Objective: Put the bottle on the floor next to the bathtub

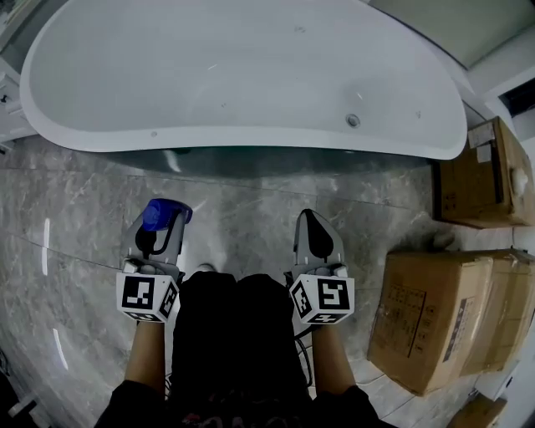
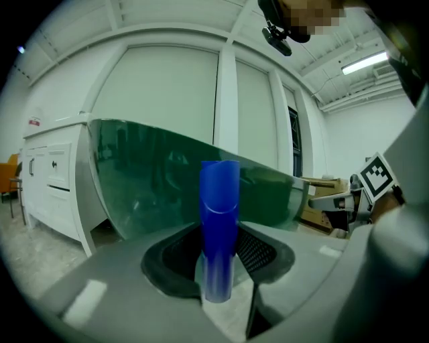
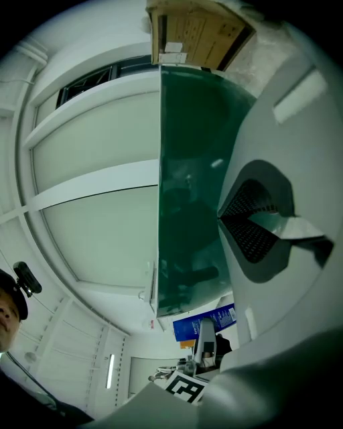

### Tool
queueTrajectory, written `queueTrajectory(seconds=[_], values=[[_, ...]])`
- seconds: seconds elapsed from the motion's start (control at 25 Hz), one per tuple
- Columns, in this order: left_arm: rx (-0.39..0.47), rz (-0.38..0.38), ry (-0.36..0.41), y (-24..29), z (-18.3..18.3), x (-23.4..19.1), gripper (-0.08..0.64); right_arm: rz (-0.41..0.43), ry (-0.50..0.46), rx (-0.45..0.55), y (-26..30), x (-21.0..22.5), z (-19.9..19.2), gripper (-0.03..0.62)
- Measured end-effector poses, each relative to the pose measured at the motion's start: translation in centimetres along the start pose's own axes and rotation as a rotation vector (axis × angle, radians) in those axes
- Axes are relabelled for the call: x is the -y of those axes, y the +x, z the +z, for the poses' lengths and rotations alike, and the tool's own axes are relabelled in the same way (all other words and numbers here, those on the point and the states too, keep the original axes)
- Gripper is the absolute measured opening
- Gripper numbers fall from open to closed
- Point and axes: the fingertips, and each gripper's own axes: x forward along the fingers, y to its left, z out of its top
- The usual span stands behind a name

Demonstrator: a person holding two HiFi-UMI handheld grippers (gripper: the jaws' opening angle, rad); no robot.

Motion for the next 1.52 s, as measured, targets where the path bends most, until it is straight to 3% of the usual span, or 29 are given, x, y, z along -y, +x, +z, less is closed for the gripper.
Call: queueTrajectory(seconds=[0.2, 0.36, 0.68, 0.84, 1.52], values=[[-0.013, 0.003, 0.02, 1.9, -3.9, -0.9, 0.169, 0.001, -0.023, 0.022, 1.0, 1.0, -3.0, 0.026], [0.017, 0.017, 0.031, 2.7, -5.1, -1.5, 0.169, -0.003, 0.002, 0.047, 1.6, 1.7, -4.1, 0.026], [0.017, 0.004, 0.058, 4.2, -8.4, -1.8, 0.169, 0.006, -0.038, 0.057, 2.4, 2.5, -6.7, 0.026], [-0.021, -0.022, 0.057, 5.0, -10.9, -1.7, 0.169, 0.021, -0.05, 0.063, 3.2, 2.1, -8.3, 0.026], [-0.037, -0.032, 0.072, 9.9, -18.8, -1.7, 0.169, 0.126, -0.082, -0.028, 8.2, 1.8, -17.6, 0.026]])
